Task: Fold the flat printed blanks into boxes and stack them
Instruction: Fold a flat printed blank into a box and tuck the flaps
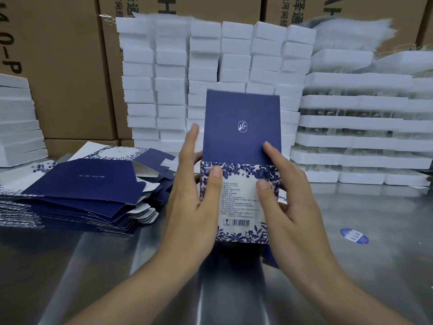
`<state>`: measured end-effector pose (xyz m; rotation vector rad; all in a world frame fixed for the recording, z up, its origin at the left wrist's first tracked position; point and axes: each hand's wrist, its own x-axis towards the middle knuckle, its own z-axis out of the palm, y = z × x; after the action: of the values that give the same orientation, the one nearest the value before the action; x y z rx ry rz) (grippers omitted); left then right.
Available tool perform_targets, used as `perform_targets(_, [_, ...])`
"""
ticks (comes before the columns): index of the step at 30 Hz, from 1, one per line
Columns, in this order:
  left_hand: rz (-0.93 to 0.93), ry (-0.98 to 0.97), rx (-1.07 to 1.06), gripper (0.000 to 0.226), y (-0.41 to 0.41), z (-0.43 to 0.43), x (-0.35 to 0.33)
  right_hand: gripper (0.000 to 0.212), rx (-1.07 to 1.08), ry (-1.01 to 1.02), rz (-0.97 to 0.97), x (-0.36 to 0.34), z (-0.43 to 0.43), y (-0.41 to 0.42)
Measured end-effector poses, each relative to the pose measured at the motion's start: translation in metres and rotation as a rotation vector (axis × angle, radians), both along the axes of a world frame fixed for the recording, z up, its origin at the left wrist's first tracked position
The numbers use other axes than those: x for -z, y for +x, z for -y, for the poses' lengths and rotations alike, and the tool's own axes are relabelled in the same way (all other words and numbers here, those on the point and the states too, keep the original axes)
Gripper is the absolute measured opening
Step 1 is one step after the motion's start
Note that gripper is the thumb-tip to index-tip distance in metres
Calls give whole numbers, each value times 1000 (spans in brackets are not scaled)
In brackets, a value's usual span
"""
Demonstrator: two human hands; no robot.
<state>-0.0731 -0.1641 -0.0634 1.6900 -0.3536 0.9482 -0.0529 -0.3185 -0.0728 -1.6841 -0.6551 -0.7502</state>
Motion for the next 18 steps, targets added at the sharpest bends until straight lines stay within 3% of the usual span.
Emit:
perform_targets(3, [-4, 127, -81, 45, 2, 1, 8, 42, 27, 0, -32, 3, 0, 3])
perform_targets(8, [-145, 141, -108, 23, 7, 1, 15, 20, 63, -11, -117, 7, 2, 8])
perform_targets(18, [-82, 157, -101, 22, 7, 0, 16, 16, 39, -27, -51, 10, 2, 11])
